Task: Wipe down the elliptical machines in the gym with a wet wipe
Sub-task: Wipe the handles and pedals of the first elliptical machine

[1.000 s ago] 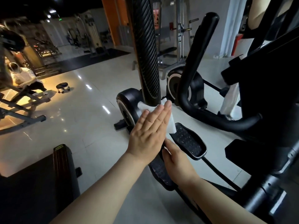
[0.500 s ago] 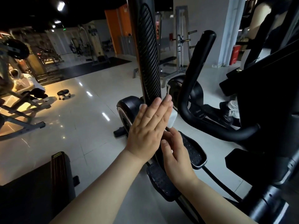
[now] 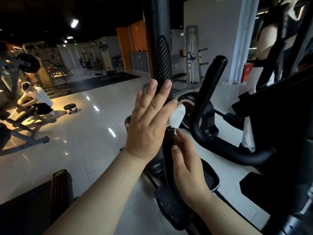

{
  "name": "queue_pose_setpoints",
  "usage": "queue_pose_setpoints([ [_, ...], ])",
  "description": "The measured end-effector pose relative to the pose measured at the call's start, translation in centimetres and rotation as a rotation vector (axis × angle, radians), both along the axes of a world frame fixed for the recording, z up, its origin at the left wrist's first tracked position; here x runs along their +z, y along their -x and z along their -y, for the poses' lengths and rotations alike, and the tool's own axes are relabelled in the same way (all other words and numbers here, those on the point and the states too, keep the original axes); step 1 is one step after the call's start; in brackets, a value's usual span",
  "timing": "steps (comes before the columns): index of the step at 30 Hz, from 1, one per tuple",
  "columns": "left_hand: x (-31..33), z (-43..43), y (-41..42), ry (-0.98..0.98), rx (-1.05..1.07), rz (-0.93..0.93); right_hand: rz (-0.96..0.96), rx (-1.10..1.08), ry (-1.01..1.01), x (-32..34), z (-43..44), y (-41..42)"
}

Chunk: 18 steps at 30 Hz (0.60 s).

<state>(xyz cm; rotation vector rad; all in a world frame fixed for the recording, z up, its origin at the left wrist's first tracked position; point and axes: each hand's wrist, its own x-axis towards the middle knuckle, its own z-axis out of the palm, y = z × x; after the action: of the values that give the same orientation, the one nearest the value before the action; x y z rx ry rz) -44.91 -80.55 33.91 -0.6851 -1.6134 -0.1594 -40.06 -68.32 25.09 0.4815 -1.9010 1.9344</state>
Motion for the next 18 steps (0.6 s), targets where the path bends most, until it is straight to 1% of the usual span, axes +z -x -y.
queue_pose_setpoints([
  [4,-1.4,0.2,-0.5,-0.008,0.051,-0.059,-0.130,-0.021,0.010,1.7,0.0,0.4],
  [6,-0.4,0.3,-0.3,0.039,0.052,-0.056,-0.153,-0.018,0.001,2.7,0.0,0.8],
  [8,2.0,-0.1,-0.3,0.071,0.030,-0.040,-0.158,-0.021,0.005,3.7,0.1,1.2],
  [9,3.5,-0.5,-0.3,0.048,0.015,-0.041,-0.166,-0.018,0.017,4.1,0.2,1.4],
  [11,6.1,-1.1,-0.4,-0.056,-0.012,-0.057,-0.183,-0.015,0.035,4.8,0.3,1.6],
  [13,7.3,-1.5,-0.7,-0.155,-0.025,-0.056,-0.202,-0.032,0.033,5.2,0.4,1.8],
  [14,7.2,-1.5,-0.7,-0.154,-0.024,-0.052,-0.210,-0.033,0.035,5.4,0.4,1.9],
  [18,5.0,-0.3,-0.7,0.008,0.011,-0.014,-0.272,-0.025,0.015,6.7,0.1,1.8],
])
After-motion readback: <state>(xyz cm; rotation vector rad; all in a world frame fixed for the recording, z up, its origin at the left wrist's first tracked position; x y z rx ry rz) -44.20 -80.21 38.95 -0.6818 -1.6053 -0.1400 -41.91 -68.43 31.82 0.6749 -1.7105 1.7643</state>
